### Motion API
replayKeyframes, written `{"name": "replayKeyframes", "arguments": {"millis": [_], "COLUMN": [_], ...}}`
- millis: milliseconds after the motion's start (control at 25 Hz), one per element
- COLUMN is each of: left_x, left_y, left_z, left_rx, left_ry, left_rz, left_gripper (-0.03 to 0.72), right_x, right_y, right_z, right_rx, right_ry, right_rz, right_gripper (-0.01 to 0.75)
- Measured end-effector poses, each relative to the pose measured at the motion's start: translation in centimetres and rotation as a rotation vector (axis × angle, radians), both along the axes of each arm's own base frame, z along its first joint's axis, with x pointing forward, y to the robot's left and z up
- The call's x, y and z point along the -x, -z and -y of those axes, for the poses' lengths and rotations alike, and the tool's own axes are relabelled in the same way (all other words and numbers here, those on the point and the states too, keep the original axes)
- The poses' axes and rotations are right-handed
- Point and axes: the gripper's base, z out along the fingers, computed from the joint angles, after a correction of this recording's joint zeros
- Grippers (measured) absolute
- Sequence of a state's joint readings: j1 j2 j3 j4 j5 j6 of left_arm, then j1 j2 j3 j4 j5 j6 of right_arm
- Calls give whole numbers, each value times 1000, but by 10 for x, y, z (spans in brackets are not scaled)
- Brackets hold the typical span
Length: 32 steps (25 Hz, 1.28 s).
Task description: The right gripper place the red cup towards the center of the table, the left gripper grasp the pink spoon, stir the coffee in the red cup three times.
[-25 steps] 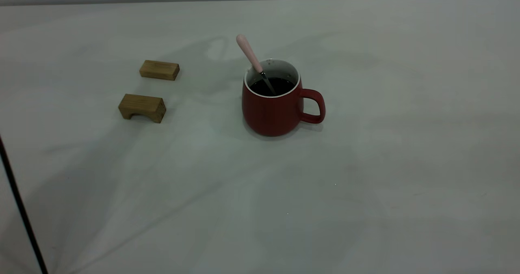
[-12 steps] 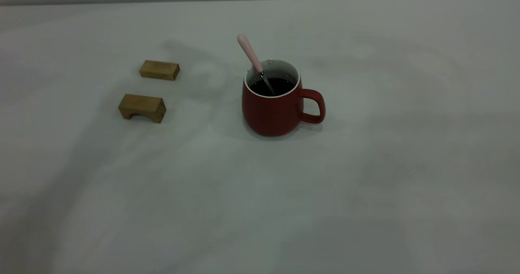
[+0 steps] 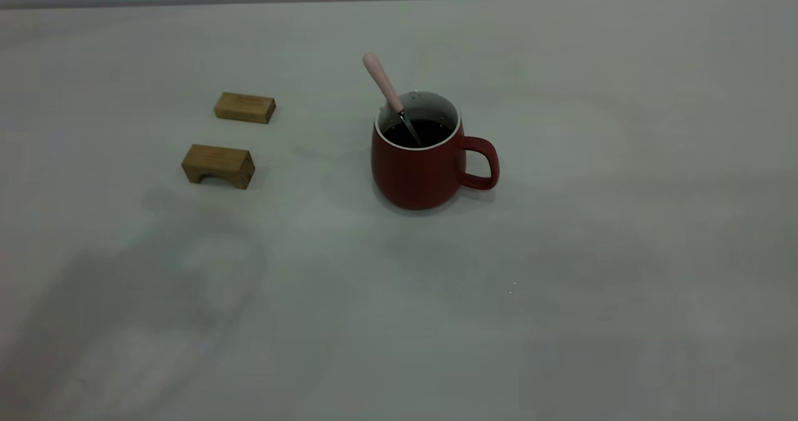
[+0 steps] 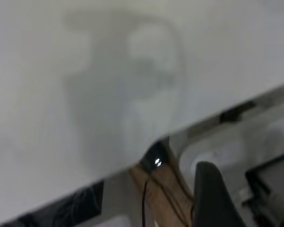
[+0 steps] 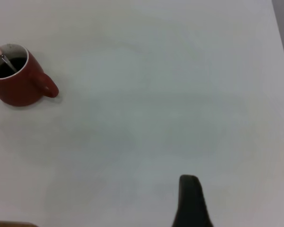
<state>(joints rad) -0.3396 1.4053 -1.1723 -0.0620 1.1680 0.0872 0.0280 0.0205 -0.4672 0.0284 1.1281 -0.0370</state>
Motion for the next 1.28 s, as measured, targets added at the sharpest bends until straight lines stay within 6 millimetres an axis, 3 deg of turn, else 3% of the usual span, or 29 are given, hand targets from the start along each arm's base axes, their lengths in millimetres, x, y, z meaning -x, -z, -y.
{"name": "replayKeyframes", "arguments": {"millis": [280,480,880,1280], "left_x": [95,141,204,244], "left_y": [0,8,35,43], "left_z": [-43,-76,-87,-89], "left_rx": [-7,12,77,103], "left_ry": [-65,-244,-323,-406], "left_rz": [111,221,549,719], "left_gripper": [461,461,461,461], "right_x": [0,0,0,0], "right_y": [0,0,0,0], "right_z": [0,0,0,0], "right_rx": [0,-1,0,0], "right_ry": [0,0,0,0], "right_rz": [0,0,0,0], "right_gripper": [584,584,584,584]}}
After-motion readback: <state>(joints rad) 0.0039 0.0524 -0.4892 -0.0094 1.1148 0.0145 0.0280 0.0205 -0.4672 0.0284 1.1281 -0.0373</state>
